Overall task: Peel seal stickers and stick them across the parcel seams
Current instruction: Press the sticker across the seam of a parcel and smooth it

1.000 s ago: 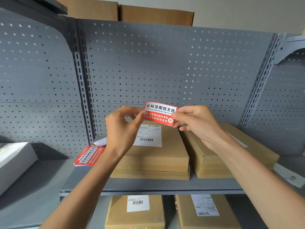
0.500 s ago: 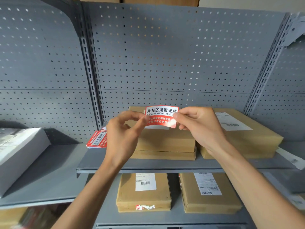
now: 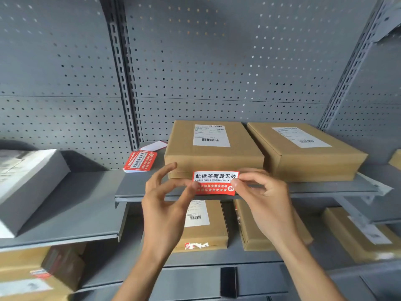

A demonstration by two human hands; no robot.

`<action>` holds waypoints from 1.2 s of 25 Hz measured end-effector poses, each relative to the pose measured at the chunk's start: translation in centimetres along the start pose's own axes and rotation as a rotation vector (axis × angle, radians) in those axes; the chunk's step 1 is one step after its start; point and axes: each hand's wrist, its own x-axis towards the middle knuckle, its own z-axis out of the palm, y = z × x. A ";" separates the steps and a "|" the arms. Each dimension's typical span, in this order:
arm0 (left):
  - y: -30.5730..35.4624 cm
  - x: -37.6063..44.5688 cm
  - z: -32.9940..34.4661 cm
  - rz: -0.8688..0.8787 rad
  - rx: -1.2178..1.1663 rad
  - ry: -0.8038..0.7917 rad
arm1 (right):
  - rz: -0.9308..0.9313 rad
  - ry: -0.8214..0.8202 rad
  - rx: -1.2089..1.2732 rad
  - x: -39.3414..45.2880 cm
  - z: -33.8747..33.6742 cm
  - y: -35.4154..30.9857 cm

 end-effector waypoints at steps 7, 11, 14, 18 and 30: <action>-1.5 0.5 0.3 0.030 0.108 0.006 | -0.014 0.033 -0.042 -0.4 0.7 1.9; -2.2 1.5 1.0 0.096 0.235 -0.001 | -0.047 0.087 -0.121 0.6 1.5 2.5; -2.9 2.1 1.3 0.151 0.349 0.005 | -0.034 0.087 -0.109 1.2 1.9 3.1; -4.2 2.8 1.5 0.267 0.460 0.027 | -0.061 0.094 -0.145 1.8 2.1 3.4; -6.0 5.0 1.6 0.498 0.646 0.068 | -0.108 0.104 -0.261 3.4 2.9 4.0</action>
